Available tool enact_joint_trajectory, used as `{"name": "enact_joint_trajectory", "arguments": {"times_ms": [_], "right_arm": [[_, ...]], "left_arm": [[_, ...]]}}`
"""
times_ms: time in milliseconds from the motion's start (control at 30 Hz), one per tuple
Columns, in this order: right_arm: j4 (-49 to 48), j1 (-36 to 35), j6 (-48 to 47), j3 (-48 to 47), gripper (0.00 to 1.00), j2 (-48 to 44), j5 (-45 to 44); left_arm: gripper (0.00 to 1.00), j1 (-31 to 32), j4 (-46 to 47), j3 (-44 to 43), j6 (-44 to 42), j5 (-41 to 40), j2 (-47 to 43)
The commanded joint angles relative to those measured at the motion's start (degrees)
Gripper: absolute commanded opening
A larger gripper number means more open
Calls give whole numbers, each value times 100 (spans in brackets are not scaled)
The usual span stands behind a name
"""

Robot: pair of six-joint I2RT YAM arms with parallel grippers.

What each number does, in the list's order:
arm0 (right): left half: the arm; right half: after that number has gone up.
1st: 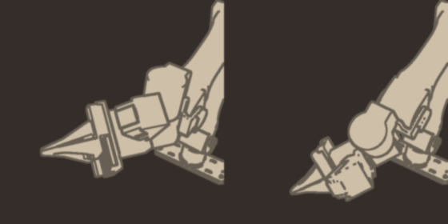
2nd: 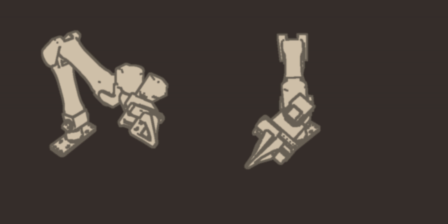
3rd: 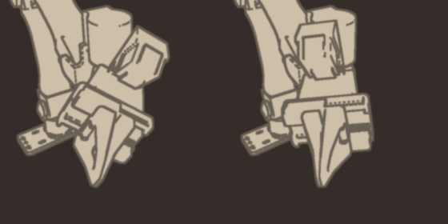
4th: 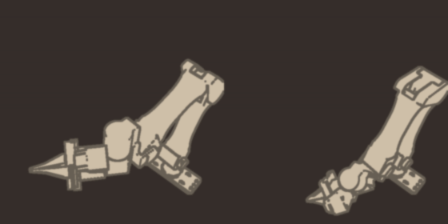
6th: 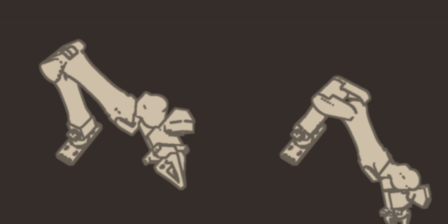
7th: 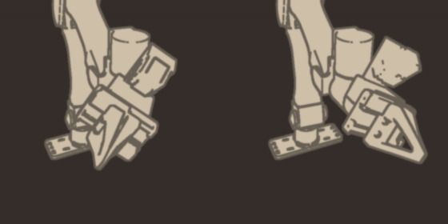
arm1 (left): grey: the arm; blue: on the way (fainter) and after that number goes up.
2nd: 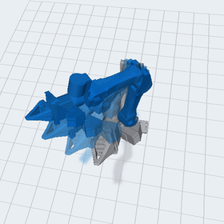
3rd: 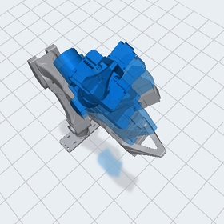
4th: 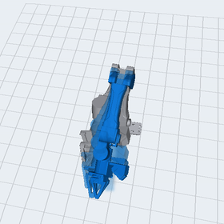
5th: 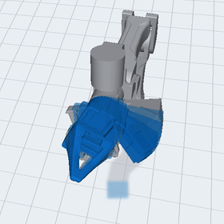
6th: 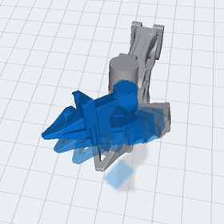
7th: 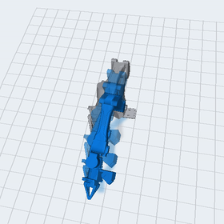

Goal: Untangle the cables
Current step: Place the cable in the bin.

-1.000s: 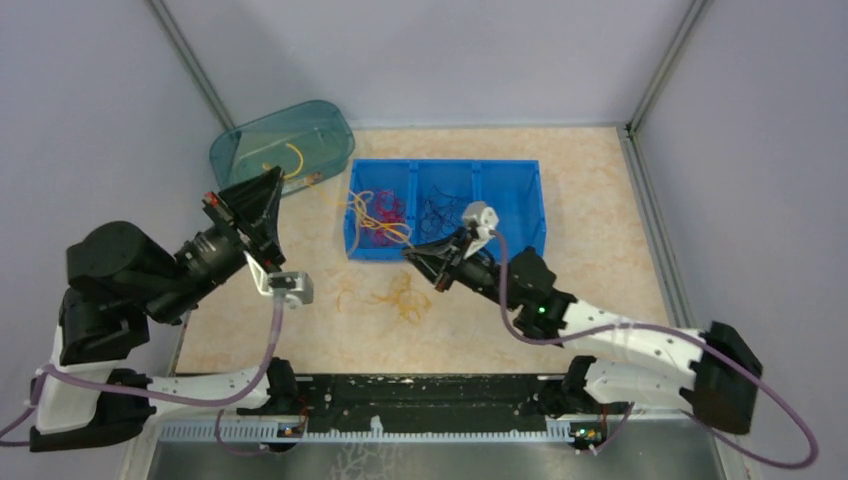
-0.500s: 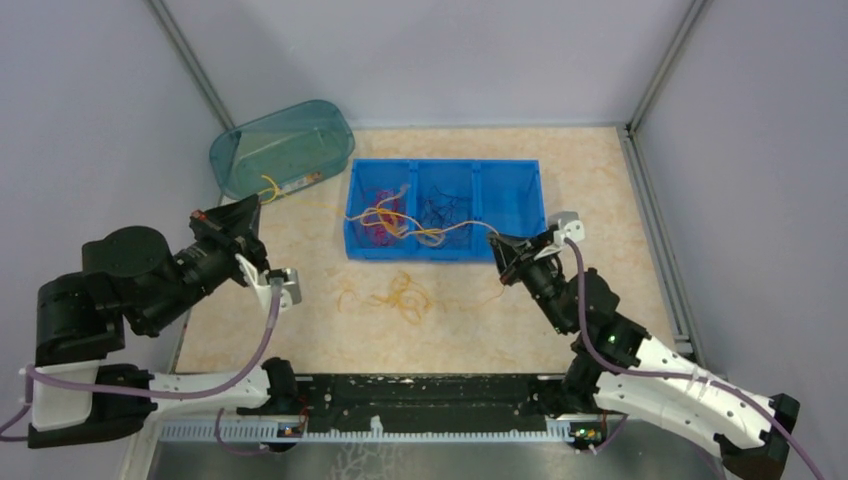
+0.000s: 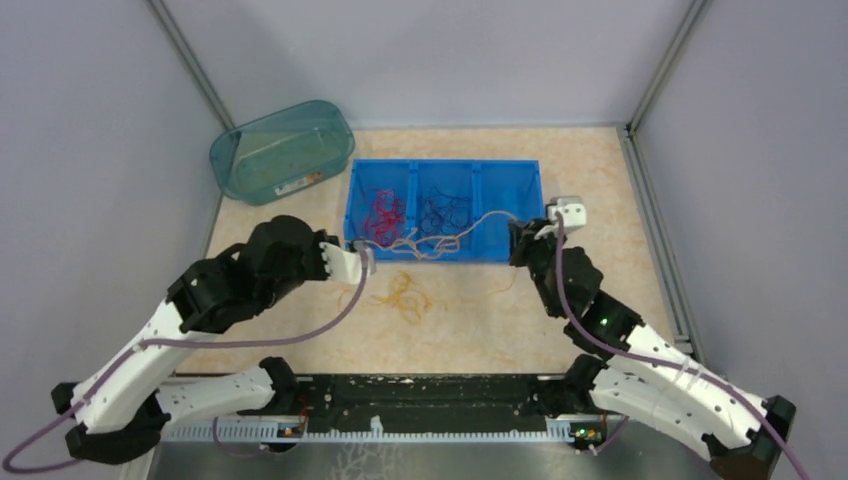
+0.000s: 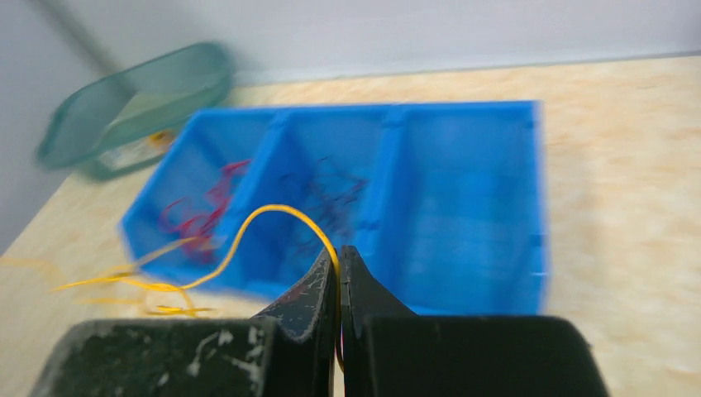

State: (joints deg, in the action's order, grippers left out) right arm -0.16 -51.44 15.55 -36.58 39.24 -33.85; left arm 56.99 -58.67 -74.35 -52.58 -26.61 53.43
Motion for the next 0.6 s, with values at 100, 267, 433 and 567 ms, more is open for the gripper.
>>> {"name": "enact_joint_trajectory", "arguments": {"times_ms": [100,267,433,567], "right_arm": [[638,2094,-385,-243,0,-355,-318],[786,3160,139,-274,0,20,299],[682,3805,230,-379,0,31,408],[760,4728,547,-485,0,13,989]], "left_arm": [[2,-1346,829,-253,-230,485,-332],[3,-1753,1340,-1085,230,400,563],[0,-3240,1802,-1362,679,1441,1150],[0,-4791,2052,-1234,822,2229,1403]]}}
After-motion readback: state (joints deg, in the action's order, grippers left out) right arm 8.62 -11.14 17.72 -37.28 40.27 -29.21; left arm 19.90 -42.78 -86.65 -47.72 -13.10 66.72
